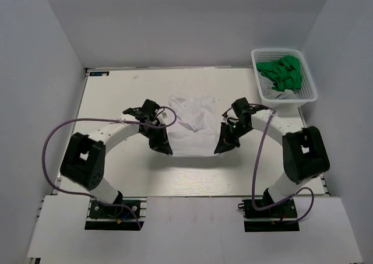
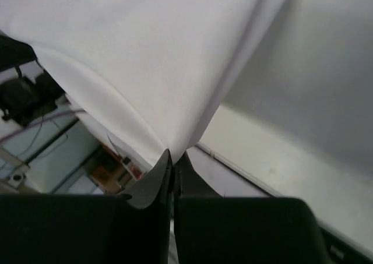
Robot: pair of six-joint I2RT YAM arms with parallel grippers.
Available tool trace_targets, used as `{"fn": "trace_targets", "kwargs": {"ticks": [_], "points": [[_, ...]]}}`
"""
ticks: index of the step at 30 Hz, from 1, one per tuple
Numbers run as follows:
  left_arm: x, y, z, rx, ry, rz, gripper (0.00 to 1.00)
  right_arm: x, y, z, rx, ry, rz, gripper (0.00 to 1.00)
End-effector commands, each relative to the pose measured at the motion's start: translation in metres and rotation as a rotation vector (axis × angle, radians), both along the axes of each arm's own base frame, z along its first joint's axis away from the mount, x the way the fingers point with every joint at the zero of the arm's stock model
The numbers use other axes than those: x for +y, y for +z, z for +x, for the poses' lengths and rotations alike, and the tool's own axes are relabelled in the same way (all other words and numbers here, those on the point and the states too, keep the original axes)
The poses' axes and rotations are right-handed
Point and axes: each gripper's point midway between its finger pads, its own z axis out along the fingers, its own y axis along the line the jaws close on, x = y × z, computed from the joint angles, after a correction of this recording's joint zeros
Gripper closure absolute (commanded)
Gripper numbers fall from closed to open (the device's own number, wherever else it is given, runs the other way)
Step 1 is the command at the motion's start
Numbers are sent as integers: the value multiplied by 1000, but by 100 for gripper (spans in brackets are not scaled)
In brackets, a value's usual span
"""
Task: Fold and stack the t-shirts
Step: Grab one side of the 2/3 rectangular tshirt with both arms, then fold the long partially folded tshirt into a neat square
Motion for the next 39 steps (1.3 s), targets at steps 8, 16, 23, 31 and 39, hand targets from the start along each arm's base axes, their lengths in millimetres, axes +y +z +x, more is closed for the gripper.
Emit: {"fn": "trace_targets", "kwargs": {"ticks": [8,16,23,31,39], "points": [[12,97,-69,140,-61,-67,100,-26,88,-101,213,126,57,100],[5,134,-56,88,-88,-113,100,-13,129,-90,151,131,186,100],[4,128,-17,8,-92,-44,100,-6,139,-46,58,118,166,100],[8,118,39,-93,-21,85,100,-2,136,0,1,55,201,100],[13,106,97,-193,101,146,100,4,117,47,-41,0,231,100]]}}
